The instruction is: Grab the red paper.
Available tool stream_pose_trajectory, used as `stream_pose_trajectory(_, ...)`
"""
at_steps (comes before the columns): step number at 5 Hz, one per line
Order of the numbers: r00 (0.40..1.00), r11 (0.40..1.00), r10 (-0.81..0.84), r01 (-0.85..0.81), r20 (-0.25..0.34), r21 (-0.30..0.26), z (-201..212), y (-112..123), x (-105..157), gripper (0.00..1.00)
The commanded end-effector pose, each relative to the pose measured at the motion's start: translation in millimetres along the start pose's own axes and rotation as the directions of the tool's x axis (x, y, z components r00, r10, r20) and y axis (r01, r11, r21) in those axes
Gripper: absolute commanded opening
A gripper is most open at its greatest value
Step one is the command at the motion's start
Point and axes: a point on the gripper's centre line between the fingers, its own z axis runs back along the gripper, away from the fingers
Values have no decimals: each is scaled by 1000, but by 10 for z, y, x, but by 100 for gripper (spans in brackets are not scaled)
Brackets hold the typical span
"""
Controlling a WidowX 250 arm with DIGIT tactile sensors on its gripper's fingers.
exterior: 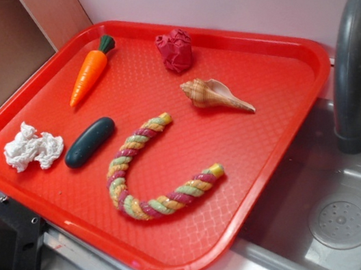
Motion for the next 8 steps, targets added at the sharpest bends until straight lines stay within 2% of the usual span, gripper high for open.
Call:
stream_pose_trajectory(1,1000,1000,0,0,0,0,0,0,0,100)
stream_pose_trajectory(2,1000,1000,21,-22,16,7,-71,-78,193,100)
stream_pose_trajectory(4,988,992,126,-126,90,-10,-477,-303,767,100)
stream_pose_trajectory(5,978,987,159,-159,137,-10,-679,-327,1035,100)
stream_pose_trajectory(6,969,981,185,-192,166,31,-978,-303,1373,100)
stream_pose_trajectory(7,965,979,190,-201,180,44,-1221,-242,1589,100)
stream_pose_trajectory(8,967,977,189,-202,169,64,-1499,-165,1766,100)
